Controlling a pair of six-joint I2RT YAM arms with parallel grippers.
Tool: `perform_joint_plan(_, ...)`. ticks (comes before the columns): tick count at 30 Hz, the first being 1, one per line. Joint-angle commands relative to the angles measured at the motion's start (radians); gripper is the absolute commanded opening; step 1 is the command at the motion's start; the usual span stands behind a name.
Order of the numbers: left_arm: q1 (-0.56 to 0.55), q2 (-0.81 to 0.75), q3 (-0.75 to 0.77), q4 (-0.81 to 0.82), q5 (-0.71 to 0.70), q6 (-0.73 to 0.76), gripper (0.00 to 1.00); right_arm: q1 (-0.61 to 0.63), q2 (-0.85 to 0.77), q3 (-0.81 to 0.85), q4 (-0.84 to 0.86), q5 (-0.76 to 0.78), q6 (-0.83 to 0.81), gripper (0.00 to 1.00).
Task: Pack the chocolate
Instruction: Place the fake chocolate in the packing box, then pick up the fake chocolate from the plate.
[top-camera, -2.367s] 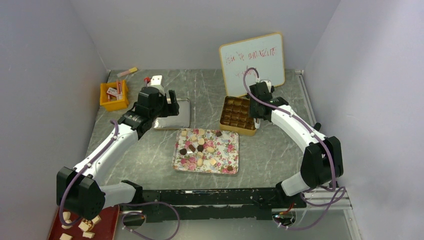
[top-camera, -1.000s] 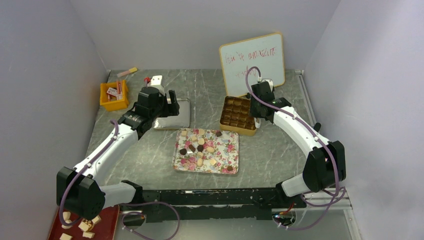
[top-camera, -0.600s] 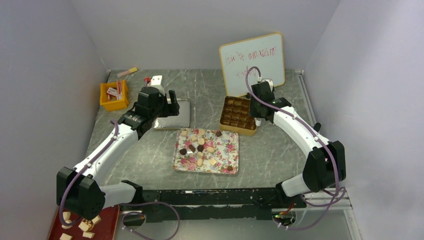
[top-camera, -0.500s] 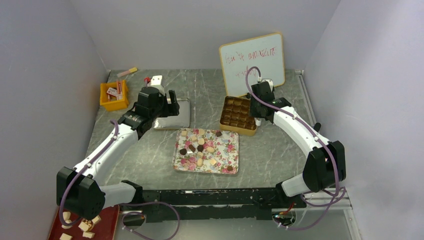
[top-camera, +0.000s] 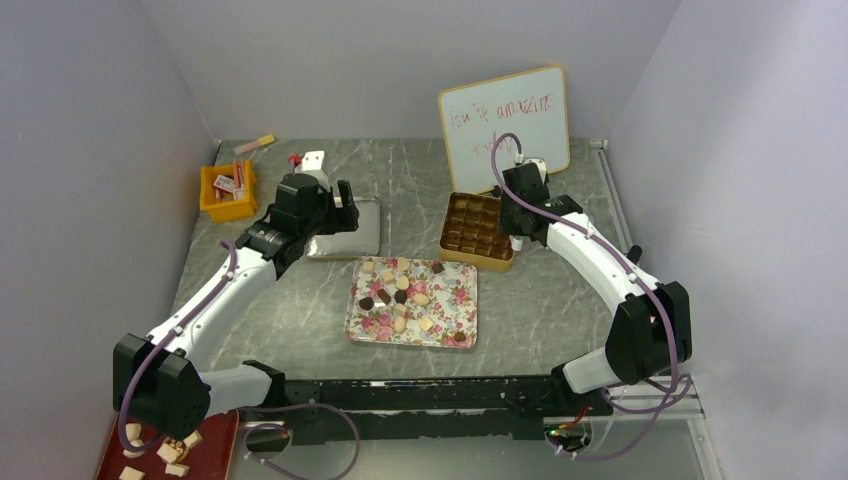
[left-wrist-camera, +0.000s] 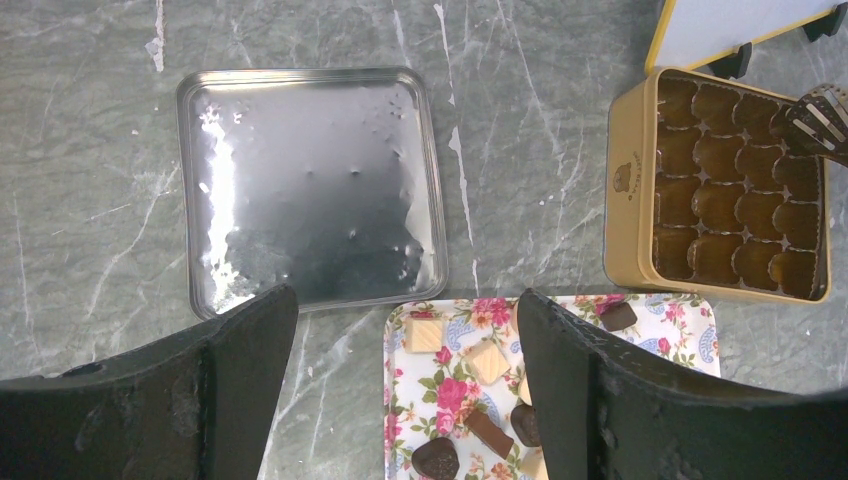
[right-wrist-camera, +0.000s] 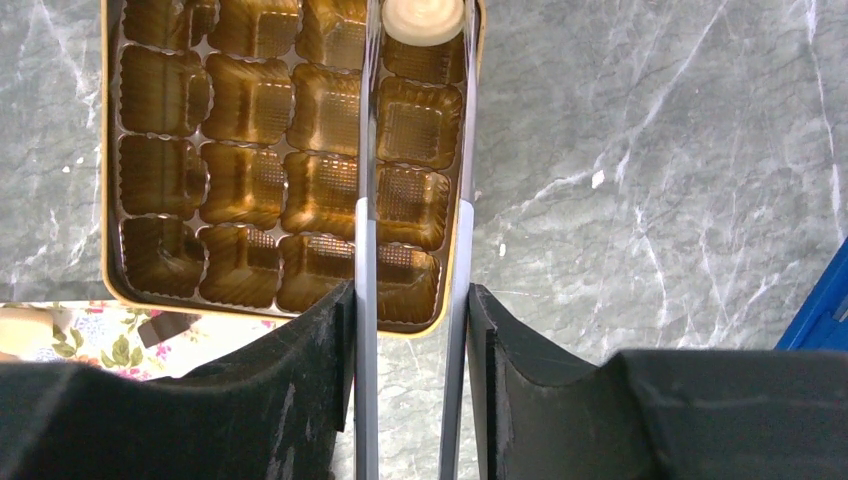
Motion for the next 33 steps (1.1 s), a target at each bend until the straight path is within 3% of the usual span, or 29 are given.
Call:
perform_joint_plan(1,0.0,0.0,0.027,0.017,0.014,0.005,0.85,-0.006,-0.026,0.024,0.016,0.035,0.002,0.47)
perform_joint_plan(13,0.0,-0.006,0.024,0.009,0.013,0.011,0.85,-0.006,-0.038,0.012,0.021,0.028,0.009,0.45)
perform_joint_plan(20,0.0,-0.011,0.019,0.007,0.013,0.006,0.85,0.007,-0.063,0.037,0.002,-0.023,-0.018,0.35)
perform_joint_plan(26,-0.001,-0.023,0.002,0.011,0.017,-0.009,0.85,0.095,-0.1,0.072,-0.061,-0.033,-0.045,0.33)
perform_joint_plan(33,-0.007,-0.037,-0.018,0.012,0.022,-0.018,0.85,0.318,-0.163,0.081,-0.182,-0.031,0.003,0.35)
